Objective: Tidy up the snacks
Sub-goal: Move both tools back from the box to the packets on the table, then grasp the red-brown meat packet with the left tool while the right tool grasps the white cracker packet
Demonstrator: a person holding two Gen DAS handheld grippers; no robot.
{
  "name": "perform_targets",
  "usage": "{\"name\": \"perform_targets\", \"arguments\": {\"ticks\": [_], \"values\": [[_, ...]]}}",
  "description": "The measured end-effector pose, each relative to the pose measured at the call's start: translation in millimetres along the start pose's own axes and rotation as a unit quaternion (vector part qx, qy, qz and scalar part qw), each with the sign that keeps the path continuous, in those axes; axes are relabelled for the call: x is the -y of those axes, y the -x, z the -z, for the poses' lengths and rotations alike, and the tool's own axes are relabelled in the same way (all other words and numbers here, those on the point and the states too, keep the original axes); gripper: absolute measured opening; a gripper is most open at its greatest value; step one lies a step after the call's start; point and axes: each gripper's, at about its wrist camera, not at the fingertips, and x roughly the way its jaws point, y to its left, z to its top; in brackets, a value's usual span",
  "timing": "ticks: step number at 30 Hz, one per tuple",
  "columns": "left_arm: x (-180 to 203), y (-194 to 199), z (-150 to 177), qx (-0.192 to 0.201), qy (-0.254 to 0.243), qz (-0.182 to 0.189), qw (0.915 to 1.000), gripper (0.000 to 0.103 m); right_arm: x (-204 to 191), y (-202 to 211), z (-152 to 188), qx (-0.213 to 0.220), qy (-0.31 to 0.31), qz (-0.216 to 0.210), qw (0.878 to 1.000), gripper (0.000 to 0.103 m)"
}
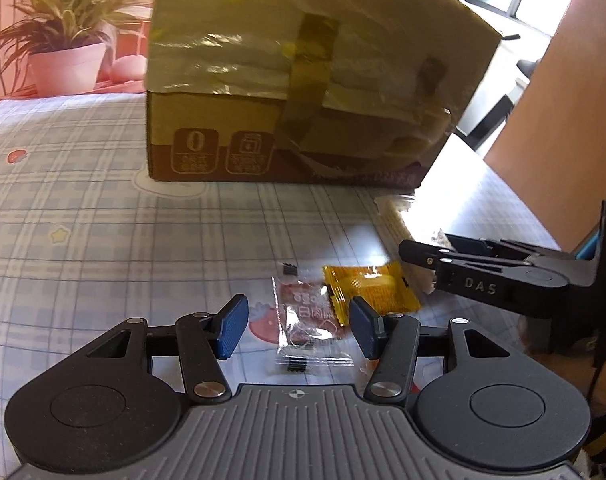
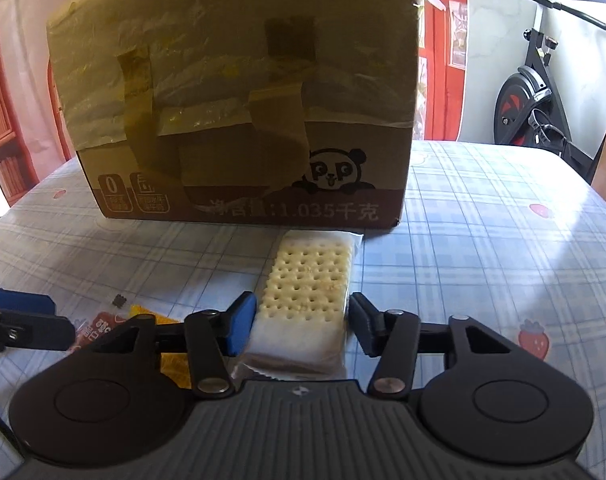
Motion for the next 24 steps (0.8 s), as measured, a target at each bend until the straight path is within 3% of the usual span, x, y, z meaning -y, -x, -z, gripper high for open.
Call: {"name": "perform_targets", "arguments": {"ticks": [11,18,24], "values": [[22,-11,7,-0.007,-0.063,-0.048,0.9968,0.054,1,7,5,0.011,-0.01,-0.002,1.0,0.053],[31,-14,6,-0.006,-0.093,-0.057,0.994,0.056,1,7,5,0.014,-0.011,-0.003,1.0,0.053],[27,-15,3,0.003,-0.087,-0.067,0.994,0.053,0,7,5,0.014,-0.011,-0.003,1.0,0.053]]}}
